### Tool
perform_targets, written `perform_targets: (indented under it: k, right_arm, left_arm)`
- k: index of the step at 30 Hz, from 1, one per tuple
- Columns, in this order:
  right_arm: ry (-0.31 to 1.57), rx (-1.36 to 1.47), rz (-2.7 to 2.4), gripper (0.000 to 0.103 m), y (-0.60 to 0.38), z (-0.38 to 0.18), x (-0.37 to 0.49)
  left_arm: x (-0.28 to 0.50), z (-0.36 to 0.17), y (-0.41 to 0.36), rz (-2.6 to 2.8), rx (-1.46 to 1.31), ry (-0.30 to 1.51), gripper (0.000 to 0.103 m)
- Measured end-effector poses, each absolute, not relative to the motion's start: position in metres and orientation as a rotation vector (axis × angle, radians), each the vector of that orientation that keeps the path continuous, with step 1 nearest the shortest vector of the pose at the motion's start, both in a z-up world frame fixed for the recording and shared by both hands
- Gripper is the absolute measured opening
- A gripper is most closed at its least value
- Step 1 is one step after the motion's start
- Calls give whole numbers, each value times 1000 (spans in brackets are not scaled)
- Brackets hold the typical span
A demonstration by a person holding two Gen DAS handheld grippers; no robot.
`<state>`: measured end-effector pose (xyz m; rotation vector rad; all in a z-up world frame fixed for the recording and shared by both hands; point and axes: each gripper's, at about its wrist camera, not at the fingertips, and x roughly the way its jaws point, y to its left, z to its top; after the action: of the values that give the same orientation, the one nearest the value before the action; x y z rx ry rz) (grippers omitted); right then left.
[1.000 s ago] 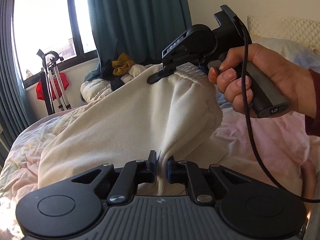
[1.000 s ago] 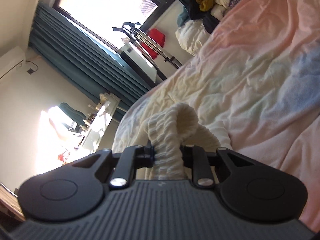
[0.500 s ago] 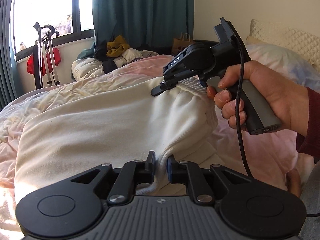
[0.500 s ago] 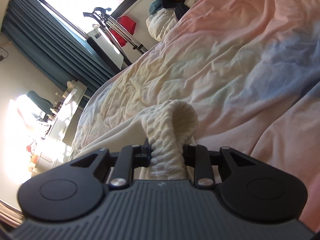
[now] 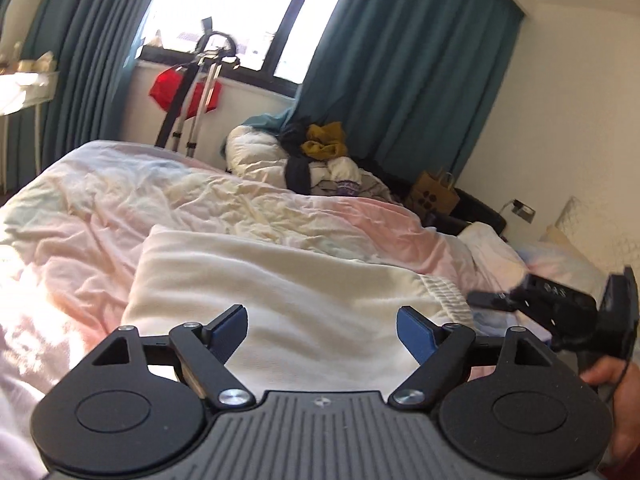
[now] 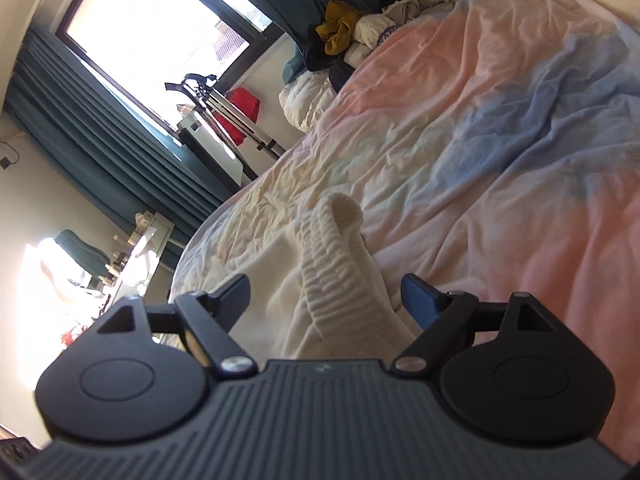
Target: Fold clothes
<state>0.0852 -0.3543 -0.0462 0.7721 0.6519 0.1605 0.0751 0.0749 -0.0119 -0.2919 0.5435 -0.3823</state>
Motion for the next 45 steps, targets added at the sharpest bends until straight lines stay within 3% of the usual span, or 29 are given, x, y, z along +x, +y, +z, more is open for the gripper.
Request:
perform_targets:
  k: [5, 10, 13, 16, 27, 33, 36, 39, 41, 42, 44, 45]
  right_arm:
    - [863, 781, 145, 85, -341, -80, 89]
    - [926, 777, 178, 87, -323, -100, 102]
    - [921, 782, 206, 88, -319, -103, 107]
    - [906, 790, 240, 95, -315, -104, 111]
    - [774, 877, 398, 96, -312, -93, 117]
    - [874, 860, 305, 95, -308, -115, 132]
    - [855, 843, 291, 90, -305, -114, 132]
    - [806, 832, 292, 79, -303, -108, 129]
    - [774, 823, 293, 64, -302, -104, 127]
    - [764, 813, 289, 61, -301, -102, 126]
    - [758, 776, 272, 48, -297, -97, 124]
    - [755, 757, 263, 46, -295, -94, 123]
  left_arm:
    - [94, -23, 125, -227, -432, 666, 86]
    - [109, -42, 140, -187, -484, 752, 86]
    - [123, -56, 140, -175, -494, 800, 86]
    - [136, -69, 137, -170, -494, 828, 86]
    - [142, -72, 133, -159, -482, 856, 87]
    - [151, -81, 132, -161, -482, 877, 96]
    - [154, -84, 132, -161, -486, 888, 100]
    - [155, -86, 135, -168, -514, 890, 97]
    - [154, -85, 134, -174, -517, 881, 88]
    - [153, -84, 132, -173, -511, 875, 85]
    - [152, -81, 130, -171, -493, 862, 69]
    - [150, -79, 128, -170, -475, 856, 64]
